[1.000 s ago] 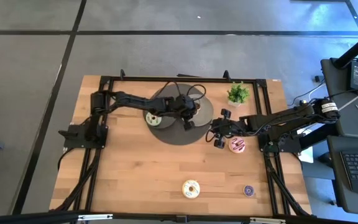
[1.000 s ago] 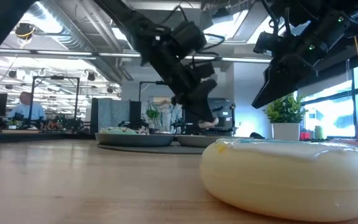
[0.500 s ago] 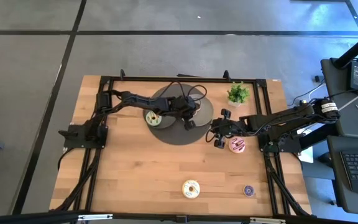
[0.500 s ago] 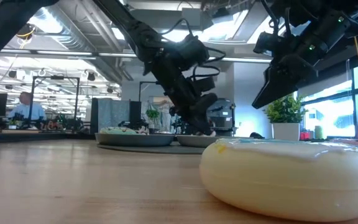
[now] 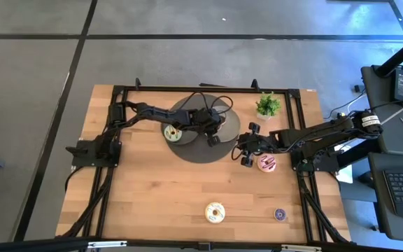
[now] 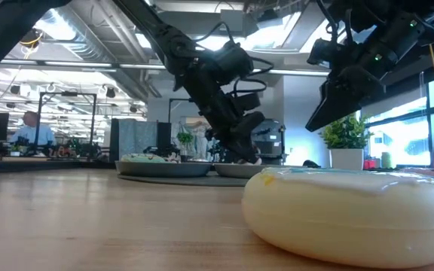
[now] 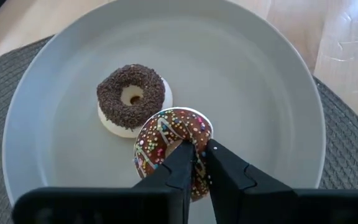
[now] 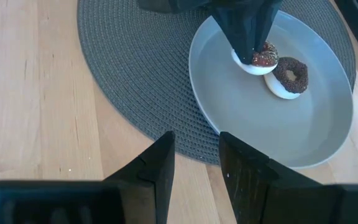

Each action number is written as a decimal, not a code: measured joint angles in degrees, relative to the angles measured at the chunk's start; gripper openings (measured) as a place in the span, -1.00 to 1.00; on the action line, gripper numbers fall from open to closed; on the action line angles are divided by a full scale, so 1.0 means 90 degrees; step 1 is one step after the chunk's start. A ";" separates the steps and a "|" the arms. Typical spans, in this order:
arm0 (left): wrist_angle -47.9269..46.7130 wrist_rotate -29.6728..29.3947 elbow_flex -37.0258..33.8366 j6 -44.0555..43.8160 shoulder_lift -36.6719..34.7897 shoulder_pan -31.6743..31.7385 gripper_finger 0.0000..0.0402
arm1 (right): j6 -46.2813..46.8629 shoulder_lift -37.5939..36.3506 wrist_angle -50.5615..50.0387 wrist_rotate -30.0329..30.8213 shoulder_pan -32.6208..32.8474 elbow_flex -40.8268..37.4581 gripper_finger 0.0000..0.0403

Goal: Pick & Place donuts
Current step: Put the small brown doughnut on the gray plate

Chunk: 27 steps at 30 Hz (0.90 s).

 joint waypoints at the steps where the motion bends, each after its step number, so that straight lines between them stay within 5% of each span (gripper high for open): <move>1: -0.0015 0.0000 0.0000 -0.0011 0.0000 0.0009 -0.80 | 0.0000 0.0000 0.0000 0.0000 -0.0002 0.0000 -0.36; 27: -0.0077 -0.0013 -0.0004 -0.0035 -0.0032 0.0018 -0.39 | 0.0010 0.0000 0.0000 -0.0002 -0.0002 -0.0002 -0.36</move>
